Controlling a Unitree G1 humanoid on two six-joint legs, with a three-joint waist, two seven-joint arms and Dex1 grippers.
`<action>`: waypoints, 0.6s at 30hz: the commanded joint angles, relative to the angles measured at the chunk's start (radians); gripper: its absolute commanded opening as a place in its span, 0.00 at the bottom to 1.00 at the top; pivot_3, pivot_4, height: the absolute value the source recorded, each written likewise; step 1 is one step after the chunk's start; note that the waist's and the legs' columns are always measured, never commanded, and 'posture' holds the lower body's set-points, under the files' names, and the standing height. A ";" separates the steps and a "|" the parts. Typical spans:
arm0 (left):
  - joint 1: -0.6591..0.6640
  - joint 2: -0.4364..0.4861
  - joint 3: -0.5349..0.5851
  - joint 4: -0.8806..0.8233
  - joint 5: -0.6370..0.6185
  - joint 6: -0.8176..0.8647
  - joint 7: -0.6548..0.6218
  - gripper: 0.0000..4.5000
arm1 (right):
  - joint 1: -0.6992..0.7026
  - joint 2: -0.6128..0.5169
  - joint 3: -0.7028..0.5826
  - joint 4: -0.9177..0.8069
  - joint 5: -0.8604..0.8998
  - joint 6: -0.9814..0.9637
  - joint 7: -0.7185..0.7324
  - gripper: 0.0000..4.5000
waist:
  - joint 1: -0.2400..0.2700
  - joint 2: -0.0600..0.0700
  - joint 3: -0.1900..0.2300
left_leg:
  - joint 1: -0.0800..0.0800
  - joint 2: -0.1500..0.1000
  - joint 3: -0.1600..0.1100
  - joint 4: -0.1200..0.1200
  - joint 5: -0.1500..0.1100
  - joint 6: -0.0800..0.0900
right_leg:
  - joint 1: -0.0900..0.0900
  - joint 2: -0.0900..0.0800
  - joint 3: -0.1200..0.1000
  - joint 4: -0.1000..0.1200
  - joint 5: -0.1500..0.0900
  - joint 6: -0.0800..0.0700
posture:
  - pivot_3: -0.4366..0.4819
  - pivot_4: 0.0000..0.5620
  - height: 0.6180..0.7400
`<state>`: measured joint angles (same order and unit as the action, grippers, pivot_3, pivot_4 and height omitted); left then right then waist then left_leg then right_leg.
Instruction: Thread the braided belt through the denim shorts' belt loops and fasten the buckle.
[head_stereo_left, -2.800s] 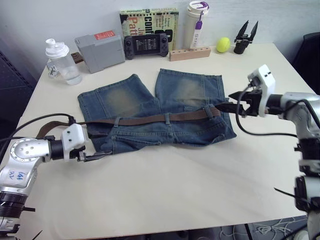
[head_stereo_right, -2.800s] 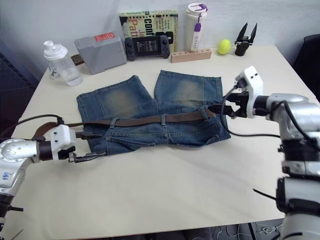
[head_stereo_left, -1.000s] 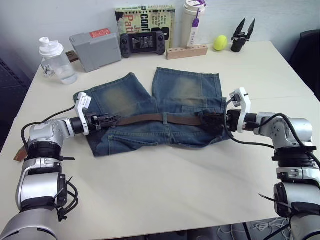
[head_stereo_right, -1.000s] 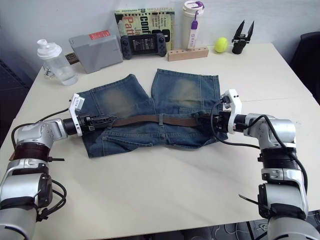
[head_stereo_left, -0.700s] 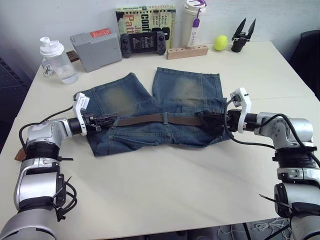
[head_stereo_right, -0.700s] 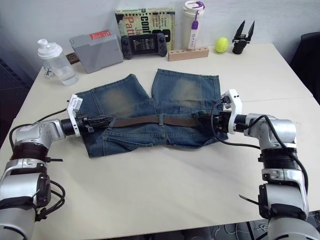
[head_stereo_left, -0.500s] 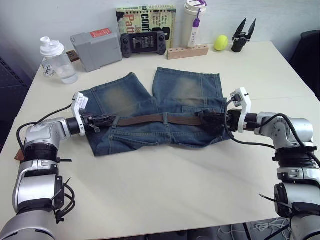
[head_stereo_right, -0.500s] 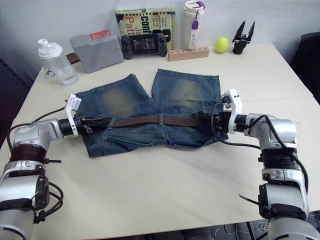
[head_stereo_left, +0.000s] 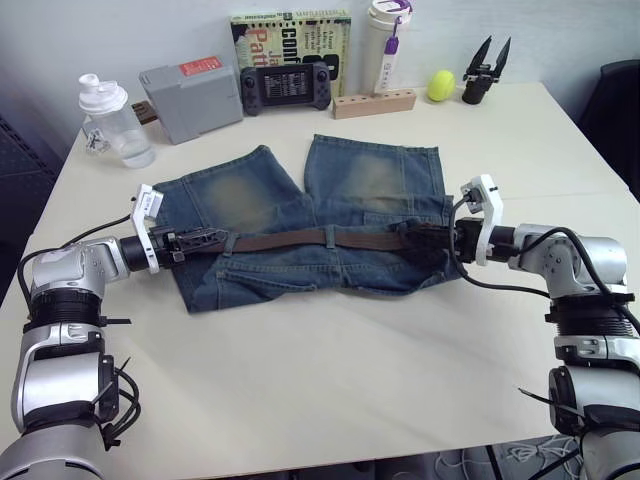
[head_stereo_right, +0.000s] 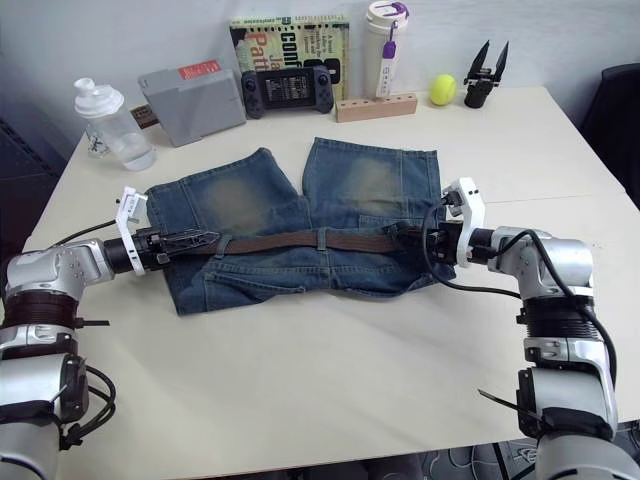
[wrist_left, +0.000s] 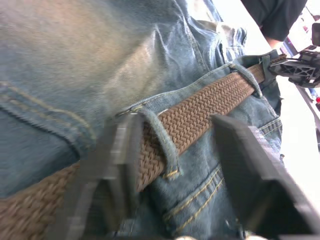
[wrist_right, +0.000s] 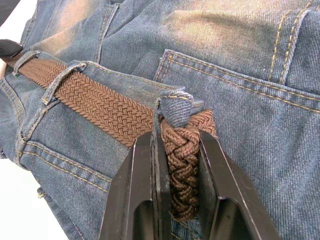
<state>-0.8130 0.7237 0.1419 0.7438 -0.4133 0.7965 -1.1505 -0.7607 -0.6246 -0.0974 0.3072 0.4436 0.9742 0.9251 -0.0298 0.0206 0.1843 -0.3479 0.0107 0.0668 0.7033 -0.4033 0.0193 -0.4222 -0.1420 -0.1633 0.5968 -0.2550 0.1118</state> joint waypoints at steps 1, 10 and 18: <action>0.007 -0.002 -0.030 -0.037 0.014 0.005 -0.023 0.94 | 0.011 0.003 -0.019 -0.050 0.031 -0.005 0.000 0.07 | 0.000 0.000 0.000 | 0.000 0.000 0.000 0.000 0.000 0.000 | 0.000 0.000 0.000 0.000 0.000 0.000 | 0.48 0.27 0.88; -0.061 -0.070 -0.048 0.045 0.042 -0.027 0.002 0.94 | 0.044 0.006 -0.027 -0.096 0.054 0.019 -0.023 0.07 | 0.004 -0.001 -0.001 | -0.001 0.000 0.000 0.002 0.000 0.000 | 0.000 -0.001 0.000 0.002 0.000 0.000 | 0.48 0.27 0.88; -0.083 -0.073 -0.066 0.114 0.079 -0.061 -0.026 0.82 | 0.049 0.011 -0.028 -0.115 0.064 0.029 -0.039 0.07 | 0.002 -0.001 -0.001 | -0.004 -0.001 0.000 0.005 0.000 0.000 | -0.004 -0.001 0.000 0.005 0.000 0.000 | 0.48 0.27 0.88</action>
<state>-0.8922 0.6531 0.0907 0.8397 -0.3481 0.7452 -1.1657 -0.7173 -0.6189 -0.1172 0.2305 0.4768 0.9931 0.8808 -0.0278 0.0197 0.1837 -0.3519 0.0101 0.0664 0.7083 -0.4033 0.0193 -0.4266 -0.1427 -0.1628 0.6022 -0.2550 0.1118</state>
